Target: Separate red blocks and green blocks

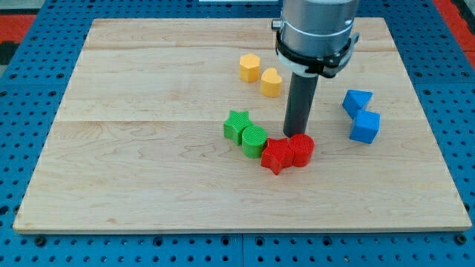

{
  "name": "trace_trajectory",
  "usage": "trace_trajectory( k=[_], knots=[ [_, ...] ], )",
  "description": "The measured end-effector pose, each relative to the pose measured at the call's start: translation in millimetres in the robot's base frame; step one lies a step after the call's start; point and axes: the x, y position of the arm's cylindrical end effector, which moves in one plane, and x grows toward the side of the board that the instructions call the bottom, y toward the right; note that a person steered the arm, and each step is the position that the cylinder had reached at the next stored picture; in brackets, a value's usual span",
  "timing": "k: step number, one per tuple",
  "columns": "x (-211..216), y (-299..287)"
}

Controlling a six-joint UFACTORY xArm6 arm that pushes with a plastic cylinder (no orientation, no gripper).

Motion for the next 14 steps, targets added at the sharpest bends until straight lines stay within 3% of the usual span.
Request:
trace_trajectory(
  k=[2,5,6,7,8,9,12,13,14],
  knots=[
    [30,-2],
    [0,-98],
    [-6,-109],
    [-15,-41],
    [-39,-32],
    [-62,-71],
    [-32,-99],
    [-68,-97],
    [-75,-131]
  ],
)
